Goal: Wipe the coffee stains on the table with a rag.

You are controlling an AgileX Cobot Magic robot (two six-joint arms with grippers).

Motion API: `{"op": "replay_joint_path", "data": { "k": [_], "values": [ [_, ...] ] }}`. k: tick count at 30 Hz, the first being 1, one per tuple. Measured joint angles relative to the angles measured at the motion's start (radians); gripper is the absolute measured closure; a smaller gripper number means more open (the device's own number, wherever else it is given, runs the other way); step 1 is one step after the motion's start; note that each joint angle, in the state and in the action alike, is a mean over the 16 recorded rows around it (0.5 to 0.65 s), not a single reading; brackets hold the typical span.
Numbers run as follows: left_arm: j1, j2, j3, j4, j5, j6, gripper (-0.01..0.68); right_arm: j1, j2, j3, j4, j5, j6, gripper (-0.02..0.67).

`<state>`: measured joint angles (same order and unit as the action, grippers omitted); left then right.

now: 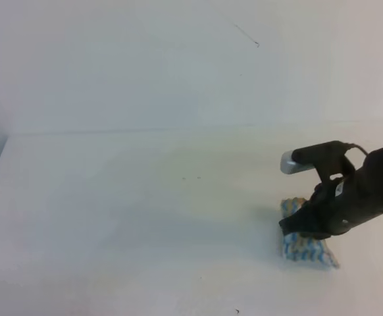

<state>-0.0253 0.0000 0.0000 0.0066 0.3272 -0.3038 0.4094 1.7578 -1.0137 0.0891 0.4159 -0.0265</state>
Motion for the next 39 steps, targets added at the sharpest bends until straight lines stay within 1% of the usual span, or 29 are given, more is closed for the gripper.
{"op": "replay_joint_path", "data": {
  "k": [4,9,14,16,18,19,21,27,32,35,39],
  "values": [
    [0.0,0.0,0.0,0.0,0.0,0.0,0.674,0.026,0.061,-0.012,0.075,-0.021,-0.047,0.579],
    [0.0,0.0,0.0,0.0,0.0,0.0,0.674,0.051,0.106,-0.052,0.1,-0.001,-0.071,0.458],
    [0.0,-0.002,0.003,0.0,-0.001,0.0,0.674,0.067,0.093,-0.103,0.098,0.064,-0.09,0.338],
    [0.0,-0.002,0.003,0.0,-0.001,0.0,0.674,0.071,0.066,-0.122,0.087,0.096,-0.096,0.307],
    [0.0,-0.002,0.003,0.0,-0.001,0.001,0.674,0.073,0.028,-0.139,0.07,0.132,-0.099,0.298],
    [0.0,-0.002,0.003,0.0,-0.001,0.001,0.674,0.074,0.005,-0.147,0.06,0.15,-0.099,0.305],
    [0.0,-0.002,0.003,0.0,-0.001,0.001,0.674,0.074,-0.05,-0.159,0.035,0.188,-0.099,0.339],
    [0.0,-0.002,0.003,0.0,-0.001,0.002,0.674,0.074,-0.267,-0.167,-0.065,0.269,-0.076,0.489],
    [0.0,0.0,0.0,0.0,0.0,0.002,0.674,0.074,-0.469,-0.118,-0.159,0.288,-0.035,0.606],
    [0.0,0.0,0.0,0.0,0.0,0.002,0.674,0.074,-0.587,-0.047,-0.207,0.27,-0.001,0.644],
    [0.0,0.0,0.0,0.0,0.0,0.002,0.674,0.074,-0.752,0.105,-0.244,0.194,0.048,0.648]
  ]
}}
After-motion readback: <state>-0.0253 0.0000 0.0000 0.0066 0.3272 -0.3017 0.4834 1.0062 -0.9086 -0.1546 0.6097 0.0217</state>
